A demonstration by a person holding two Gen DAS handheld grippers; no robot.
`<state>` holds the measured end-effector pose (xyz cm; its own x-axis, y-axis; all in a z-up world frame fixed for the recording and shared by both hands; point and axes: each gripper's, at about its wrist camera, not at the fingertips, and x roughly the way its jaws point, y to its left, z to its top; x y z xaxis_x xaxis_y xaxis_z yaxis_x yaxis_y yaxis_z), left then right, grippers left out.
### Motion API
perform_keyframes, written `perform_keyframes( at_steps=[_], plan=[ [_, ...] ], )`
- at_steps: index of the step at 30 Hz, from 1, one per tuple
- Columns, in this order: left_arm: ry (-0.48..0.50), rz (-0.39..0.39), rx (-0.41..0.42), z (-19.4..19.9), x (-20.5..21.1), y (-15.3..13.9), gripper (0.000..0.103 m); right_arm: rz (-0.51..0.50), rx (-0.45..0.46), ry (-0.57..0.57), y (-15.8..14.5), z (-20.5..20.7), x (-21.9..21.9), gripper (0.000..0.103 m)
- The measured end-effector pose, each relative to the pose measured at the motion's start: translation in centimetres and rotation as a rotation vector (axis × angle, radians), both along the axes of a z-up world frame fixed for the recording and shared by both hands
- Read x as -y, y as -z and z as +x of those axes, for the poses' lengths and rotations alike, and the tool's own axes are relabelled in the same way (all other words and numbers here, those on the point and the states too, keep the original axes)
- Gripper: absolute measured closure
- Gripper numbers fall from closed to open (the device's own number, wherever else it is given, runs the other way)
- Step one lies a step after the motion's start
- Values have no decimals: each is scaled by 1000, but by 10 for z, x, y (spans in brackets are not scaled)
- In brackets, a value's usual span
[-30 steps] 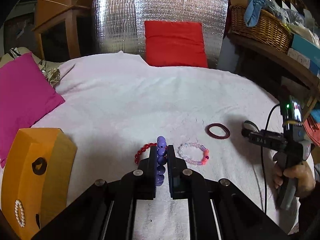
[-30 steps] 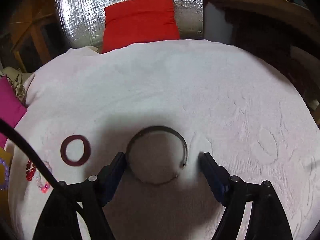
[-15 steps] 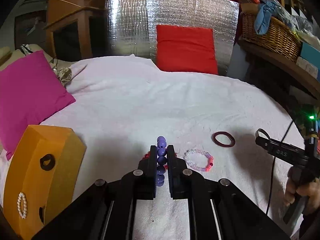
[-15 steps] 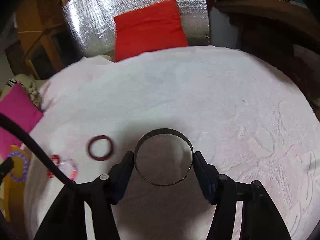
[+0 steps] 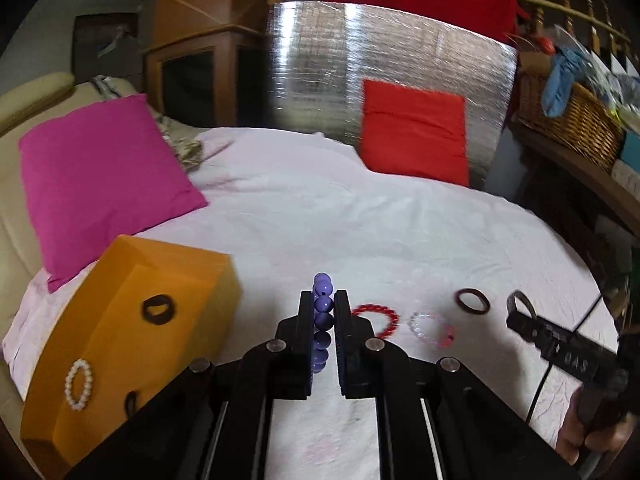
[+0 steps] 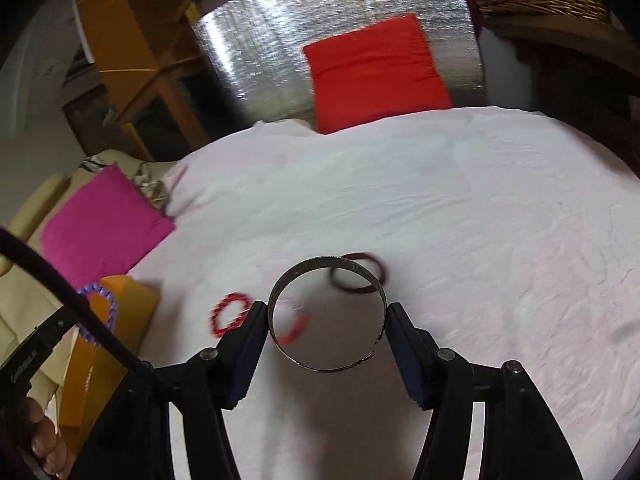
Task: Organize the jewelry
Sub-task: 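Lift and carry the bangle and purple bracelet over the orange box with both grippers, then open both grippers to drop the bangle and purple bracelet into the box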
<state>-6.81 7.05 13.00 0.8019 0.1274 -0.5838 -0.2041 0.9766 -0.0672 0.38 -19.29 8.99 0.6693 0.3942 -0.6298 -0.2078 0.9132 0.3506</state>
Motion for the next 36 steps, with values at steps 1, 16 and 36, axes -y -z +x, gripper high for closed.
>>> perform_keyframes(
  at_steps=[1, 16, 36],
  plan=[
    [-14, -1, 6, -3, -6, -1, 93, -1, 7, -13, -2, -6, -8, 40],
    [-243, 26, 35, -40, -88, -13, 93, -35, 72, -190, -21, -49, -110, 40],
    [-511, 55, -26, -96, -174, 1, 93, -54, 128, -474, -58, -80, -263, 40]
  ],
)
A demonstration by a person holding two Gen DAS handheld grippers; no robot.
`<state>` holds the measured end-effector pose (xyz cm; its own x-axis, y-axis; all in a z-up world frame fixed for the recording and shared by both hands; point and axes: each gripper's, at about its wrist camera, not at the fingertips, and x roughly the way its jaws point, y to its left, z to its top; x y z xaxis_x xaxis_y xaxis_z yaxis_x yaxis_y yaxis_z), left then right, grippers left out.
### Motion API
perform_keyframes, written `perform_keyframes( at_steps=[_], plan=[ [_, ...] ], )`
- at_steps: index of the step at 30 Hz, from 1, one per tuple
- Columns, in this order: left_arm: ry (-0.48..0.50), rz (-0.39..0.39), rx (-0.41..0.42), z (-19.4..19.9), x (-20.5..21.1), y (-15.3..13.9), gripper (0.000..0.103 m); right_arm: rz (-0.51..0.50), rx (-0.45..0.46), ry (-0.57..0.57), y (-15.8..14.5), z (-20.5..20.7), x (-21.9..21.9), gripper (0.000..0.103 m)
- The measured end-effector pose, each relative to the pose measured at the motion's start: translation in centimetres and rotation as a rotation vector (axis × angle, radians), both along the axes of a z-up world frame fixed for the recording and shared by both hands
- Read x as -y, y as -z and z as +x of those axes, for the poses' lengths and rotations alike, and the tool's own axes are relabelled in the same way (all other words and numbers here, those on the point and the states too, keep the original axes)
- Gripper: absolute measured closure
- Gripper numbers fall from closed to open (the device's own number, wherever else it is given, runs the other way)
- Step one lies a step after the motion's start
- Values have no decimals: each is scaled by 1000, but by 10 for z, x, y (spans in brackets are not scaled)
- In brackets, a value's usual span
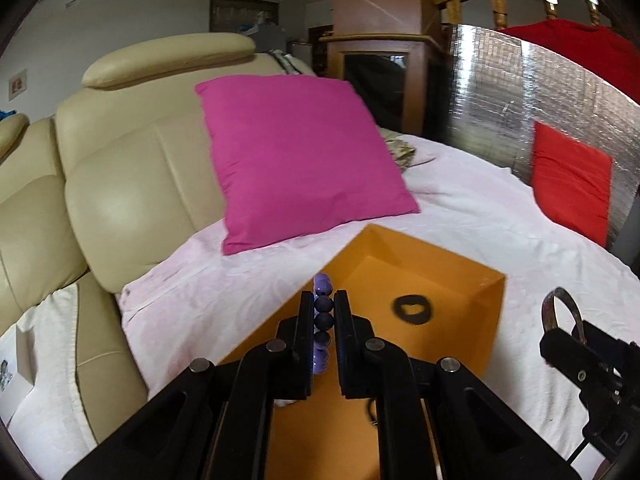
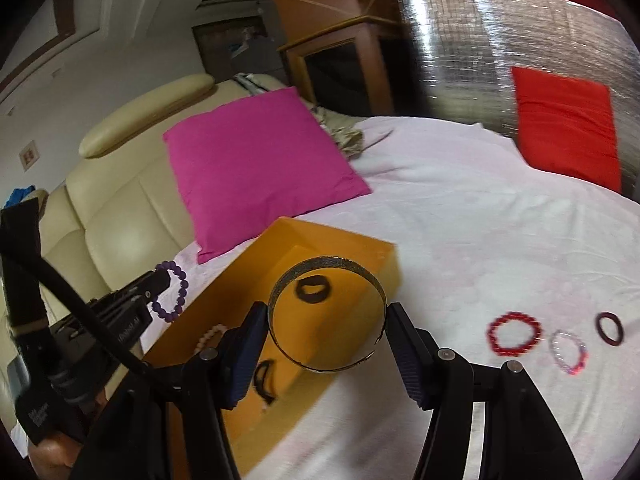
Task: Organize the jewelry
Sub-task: 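Open both grippers to drop the bangle and purple bracelet into the box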
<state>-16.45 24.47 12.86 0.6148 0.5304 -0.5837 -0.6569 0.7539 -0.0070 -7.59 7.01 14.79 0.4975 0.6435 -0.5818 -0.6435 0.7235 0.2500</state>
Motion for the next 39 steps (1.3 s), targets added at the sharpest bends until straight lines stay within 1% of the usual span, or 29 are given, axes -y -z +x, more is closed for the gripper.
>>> perform_keyframes(
  at_steps=[7, 13, 19, 22, 26, 28, 30, 34, 39],
  plan=[
    [-72, -49, -36, -24, -26, 17, 93, -13, -27, -60, 11, -5, -37, 40],
    [-103, -92, -92, -29, -37, 35, 93, -46, -42, -88, 23, -3, -64, 40],
    [-107, -95, -109, -28, -40, 40, 93, -75, -56, -75, 36, 10, -79, 39],
    [-100, -97, -119, -24, -40, 42, 93, -93, -48, -64, 40, 16, -84, 39],
    [-94, -83, -129, -21, -36, 41, 92, -108, -80, -50, 47, 24, -85, 38],
    [-91, -81, -134, -19, -34, 42, 87, -101, -91, -41, 47, 27, -81, 37],
    [-89, -78, -135, -17, -32, 41, 75, -75, -93, -29, 43, 29, -72, 37],
    [-74, -49, -120, -13, -22, 35, 71, -43, -67, 3, 31, 32, -45, 37],
    [-47, -18, -83, -7, -6, 25, 59, -34, -33, 68, 17, 40, 5, 37]
  ],
)
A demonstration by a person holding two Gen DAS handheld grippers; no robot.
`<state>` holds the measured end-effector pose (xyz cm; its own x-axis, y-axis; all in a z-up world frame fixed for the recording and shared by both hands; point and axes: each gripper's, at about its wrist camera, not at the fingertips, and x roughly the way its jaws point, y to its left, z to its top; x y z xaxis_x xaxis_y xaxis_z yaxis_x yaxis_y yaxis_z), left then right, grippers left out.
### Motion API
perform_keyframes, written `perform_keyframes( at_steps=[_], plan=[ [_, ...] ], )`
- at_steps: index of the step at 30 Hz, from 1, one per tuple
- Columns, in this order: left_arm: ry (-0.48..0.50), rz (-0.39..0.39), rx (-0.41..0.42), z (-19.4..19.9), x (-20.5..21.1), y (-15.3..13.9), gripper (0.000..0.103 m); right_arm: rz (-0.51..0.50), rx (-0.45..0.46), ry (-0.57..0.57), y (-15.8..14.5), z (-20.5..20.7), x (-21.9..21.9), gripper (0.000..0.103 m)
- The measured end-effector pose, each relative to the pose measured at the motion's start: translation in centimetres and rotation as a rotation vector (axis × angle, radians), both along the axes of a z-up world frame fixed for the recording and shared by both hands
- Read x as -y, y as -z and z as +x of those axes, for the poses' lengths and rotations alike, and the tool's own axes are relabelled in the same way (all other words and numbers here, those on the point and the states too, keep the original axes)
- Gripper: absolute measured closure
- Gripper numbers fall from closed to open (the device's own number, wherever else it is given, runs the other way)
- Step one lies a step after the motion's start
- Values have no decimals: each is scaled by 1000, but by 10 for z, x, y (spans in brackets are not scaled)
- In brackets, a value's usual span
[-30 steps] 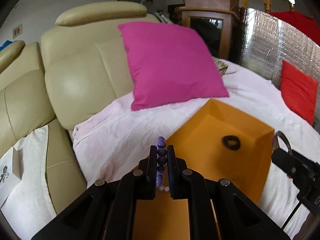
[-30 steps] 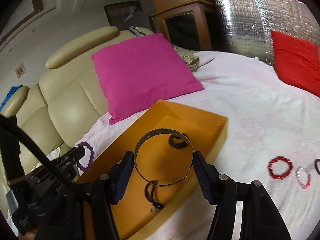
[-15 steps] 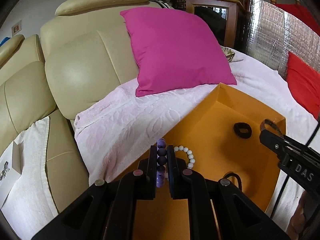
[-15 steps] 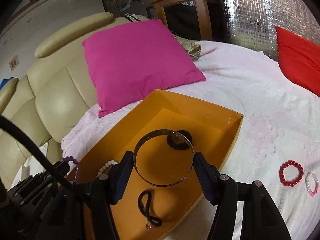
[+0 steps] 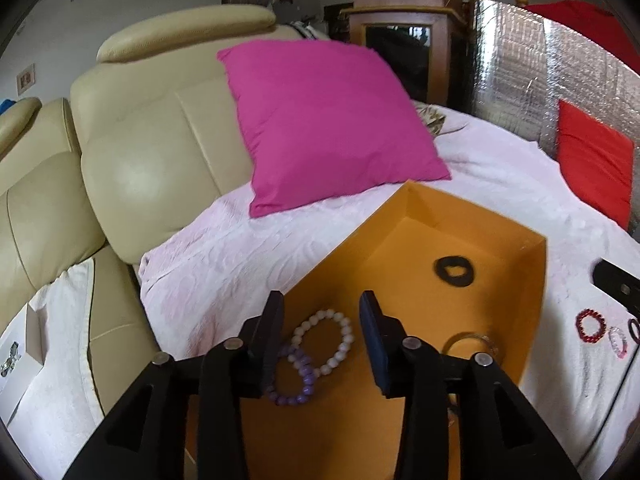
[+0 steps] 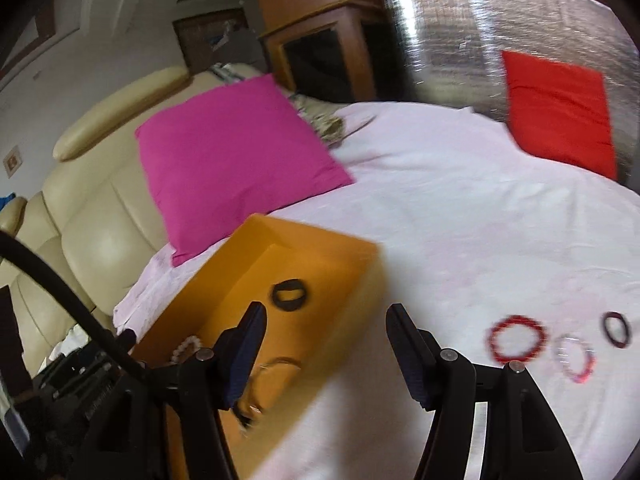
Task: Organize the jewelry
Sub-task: 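Open both grippers to drop the bangle and purple bracelet into the box, then move both open grippers back over the remaining bracelets on the bedspread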
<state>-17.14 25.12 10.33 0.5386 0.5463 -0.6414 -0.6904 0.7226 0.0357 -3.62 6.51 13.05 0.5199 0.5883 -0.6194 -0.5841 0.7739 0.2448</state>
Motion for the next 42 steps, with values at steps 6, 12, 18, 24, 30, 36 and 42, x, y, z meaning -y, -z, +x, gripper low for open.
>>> perform_keyframes(
  at_steps=[6, 12, 18, 24, 30, 36, 42],
  plan=[
    [91, 33, 65, 15, 34, -14, 41, -34, 24, 135, -3, 8, 95, 37],
    [229, 142, 86, 37, 90, -22, 32, -29, -19, 363, 15, 13, 221, 37],
    [345, 211, 61, 61, 148, -16, 30, 78, -105, 561, 44, 11, 318, 40],
    [460, 236, -8, 86, 203, 3, 30, 100, -182, 581, 60, 19, 348, 41],
    [522, 122, -120, 116, 227, 34, 29, 45, -218, 565, 73, 32, 351, 41],
    [495, 80, -200, 131, 232, 55, 29, 43, -244, 520, 79, 37, 342, 41],
    [438, 64, -222, 140, 217, 60, 29, 51, -236, 439, 81, 46, 302, 41]
  ],
)
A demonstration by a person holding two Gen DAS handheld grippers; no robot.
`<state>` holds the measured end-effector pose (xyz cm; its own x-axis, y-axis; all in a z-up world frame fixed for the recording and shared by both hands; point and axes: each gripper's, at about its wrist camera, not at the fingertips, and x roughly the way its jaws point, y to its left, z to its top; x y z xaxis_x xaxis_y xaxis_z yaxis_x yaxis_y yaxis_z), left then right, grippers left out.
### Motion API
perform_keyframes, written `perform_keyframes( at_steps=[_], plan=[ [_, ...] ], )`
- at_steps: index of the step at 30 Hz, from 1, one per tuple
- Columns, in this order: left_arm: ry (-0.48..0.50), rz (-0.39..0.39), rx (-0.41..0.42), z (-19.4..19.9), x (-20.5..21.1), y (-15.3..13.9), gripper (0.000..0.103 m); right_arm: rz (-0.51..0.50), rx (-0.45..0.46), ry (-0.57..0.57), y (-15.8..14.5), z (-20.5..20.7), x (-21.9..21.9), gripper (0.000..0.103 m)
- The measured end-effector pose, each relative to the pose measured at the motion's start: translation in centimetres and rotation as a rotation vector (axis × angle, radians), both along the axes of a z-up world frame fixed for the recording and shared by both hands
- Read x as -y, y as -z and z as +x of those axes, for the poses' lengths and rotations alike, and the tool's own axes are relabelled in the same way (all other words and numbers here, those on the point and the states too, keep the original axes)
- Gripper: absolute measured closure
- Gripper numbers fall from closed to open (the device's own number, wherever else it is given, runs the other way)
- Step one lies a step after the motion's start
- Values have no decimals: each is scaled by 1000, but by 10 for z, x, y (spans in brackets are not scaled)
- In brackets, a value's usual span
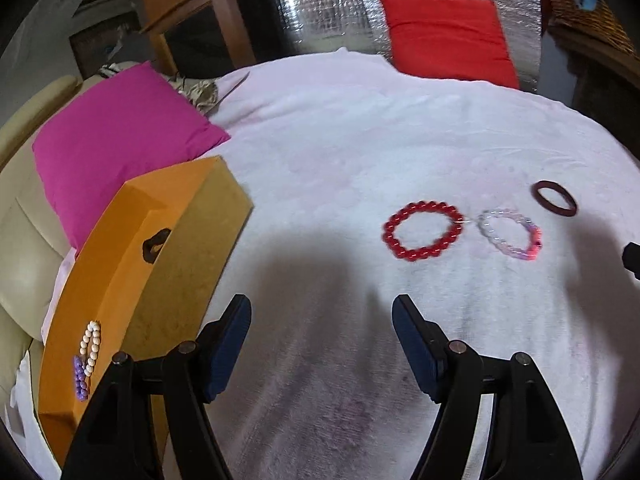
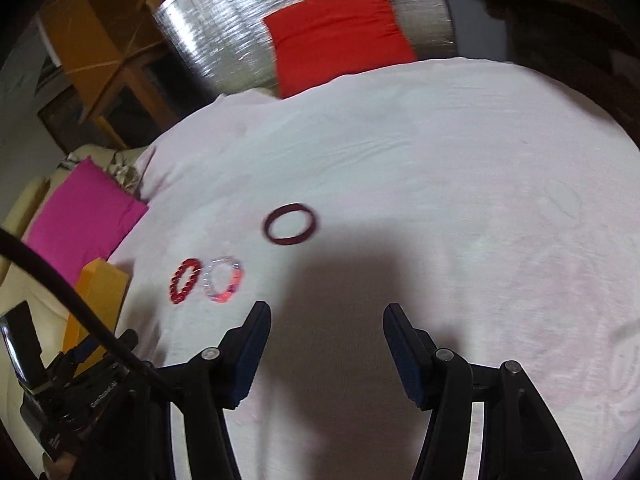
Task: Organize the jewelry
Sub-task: 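Move both open grippers back over the remaining bracelets on the bedspread, then grasp the clear-pink bracelet with the right gripper while the left grasps the red bead bracelet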
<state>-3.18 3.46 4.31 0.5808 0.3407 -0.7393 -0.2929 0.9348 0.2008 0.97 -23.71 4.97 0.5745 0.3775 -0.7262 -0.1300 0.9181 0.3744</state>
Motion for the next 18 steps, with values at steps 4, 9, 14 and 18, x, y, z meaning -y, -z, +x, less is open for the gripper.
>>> perform_keyframes(
  at_steps=[4, 9, 14, 18],
  plan=[
    [-1, -5, -14, 0, -7, 4, 29, 13, -5, -31, 2, 9, -30, 41],
    [7, 11, -18, -3, -14, 6, 29, -18, -7, -28, 4, 19, -61, 45],
    [31, 14, -8, -6, -15, 4, 29, -90, -17, -19, 13, 30, -86, 49],
    [51, -12, -1, -6, -14, 2, 29, -203, 13, -27, 18, 33, -103, 53]
  ],
)
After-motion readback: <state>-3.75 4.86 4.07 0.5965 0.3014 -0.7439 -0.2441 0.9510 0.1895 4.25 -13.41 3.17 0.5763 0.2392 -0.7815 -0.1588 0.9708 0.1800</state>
